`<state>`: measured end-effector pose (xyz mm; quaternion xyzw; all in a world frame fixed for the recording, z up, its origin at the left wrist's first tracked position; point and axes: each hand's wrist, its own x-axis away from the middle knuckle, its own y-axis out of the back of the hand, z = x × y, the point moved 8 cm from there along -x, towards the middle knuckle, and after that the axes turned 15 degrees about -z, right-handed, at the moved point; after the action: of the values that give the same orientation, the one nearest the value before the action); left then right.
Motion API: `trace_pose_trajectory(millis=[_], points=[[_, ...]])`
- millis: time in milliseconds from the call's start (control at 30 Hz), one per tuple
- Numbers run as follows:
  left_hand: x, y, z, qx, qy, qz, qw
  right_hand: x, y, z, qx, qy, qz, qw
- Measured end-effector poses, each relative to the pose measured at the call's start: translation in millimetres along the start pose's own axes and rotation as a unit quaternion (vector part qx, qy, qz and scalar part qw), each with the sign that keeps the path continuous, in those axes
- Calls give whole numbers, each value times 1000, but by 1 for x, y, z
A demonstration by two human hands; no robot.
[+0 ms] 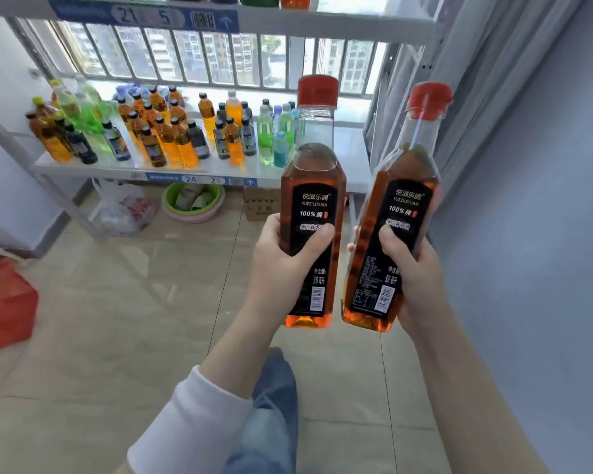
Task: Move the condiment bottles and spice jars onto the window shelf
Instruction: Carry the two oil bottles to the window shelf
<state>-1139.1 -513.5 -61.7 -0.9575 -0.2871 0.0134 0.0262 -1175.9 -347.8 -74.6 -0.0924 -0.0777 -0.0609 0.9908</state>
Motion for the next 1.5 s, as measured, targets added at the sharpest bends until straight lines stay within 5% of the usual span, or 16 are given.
trace_pose_trajectory(millis=[400,800,1500], points=[[-227,-85,-11,9,16,29,999,-218,-87,46,1,14,-19,1000],[-338,-182,6,-12,44,-10,999,-377,-93,67,39,-4,22,999],[-510,-210,-50,5,-12,-53,999,-549,-198,152,32,71,76,994]])
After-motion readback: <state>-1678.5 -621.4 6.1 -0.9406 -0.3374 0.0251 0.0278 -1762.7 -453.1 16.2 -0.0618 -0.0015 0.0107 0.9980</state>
